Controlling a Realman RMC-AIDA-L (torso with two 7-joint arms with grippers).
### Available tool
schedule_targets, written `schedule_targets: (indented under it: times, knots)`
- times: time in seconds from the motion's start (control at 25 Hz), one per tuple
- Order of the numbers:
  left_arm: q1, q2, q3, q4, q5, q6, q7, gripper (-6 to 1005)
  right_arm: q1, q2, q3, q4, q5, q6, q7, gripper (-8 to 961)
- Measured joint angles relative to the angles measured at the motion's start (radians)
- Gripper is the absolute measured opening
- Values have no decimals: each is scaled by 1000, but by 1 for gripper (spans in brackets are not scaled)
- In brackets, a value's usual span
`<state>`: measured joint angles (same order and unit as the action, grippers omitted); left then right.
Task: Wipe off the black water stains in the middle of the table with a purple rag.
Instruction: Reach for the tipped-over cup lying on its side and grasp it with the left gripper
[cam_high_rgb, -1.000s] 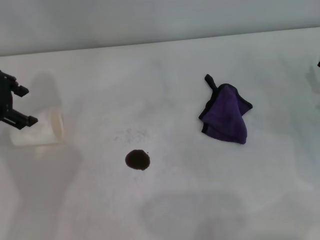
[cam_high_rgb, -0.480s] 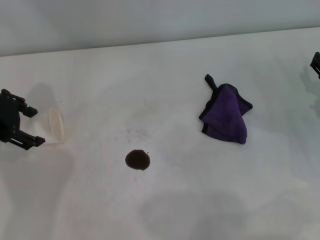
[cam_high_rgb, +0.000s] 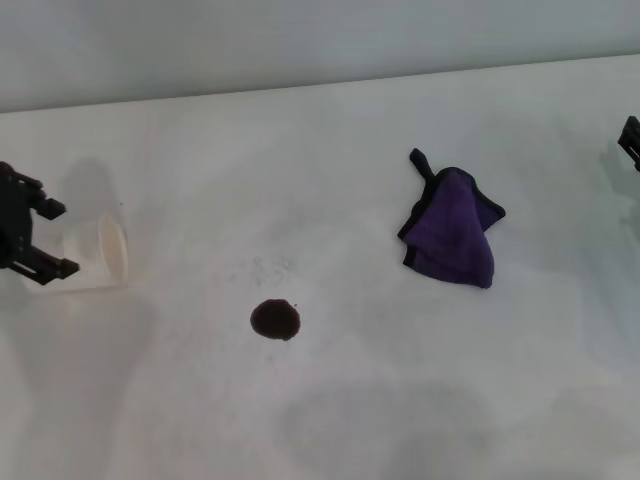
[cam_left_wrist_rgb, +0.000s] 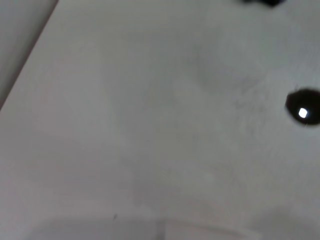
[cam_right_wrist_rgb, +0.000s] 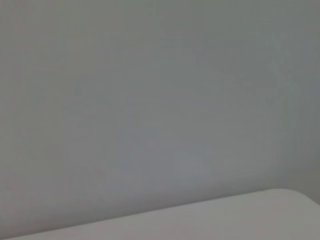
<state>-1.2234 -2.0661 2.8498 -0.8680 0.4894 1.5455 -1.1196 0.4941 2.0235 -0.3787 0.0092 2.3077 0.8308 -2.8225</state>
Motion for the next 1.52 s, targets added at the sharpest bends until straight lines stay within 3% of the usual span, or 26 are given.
schedule_targets:
  times: [0.44, 1.0, 1.52]
  knots:
    - [-10, -3, 0, 17, 38, -61, 4, 810, 6, 0, 4, 11, 5, -4, 0, 869]
    - [-6, -7, 0, 128, 92, -158, -3, 809, -1, 0, 4, 12, 6, 27, 0, 869]
    - [5, -10, -1, 173, 100, -163, -21, 809, -2, -2, 4, 10, 5, 81, 0, 868]
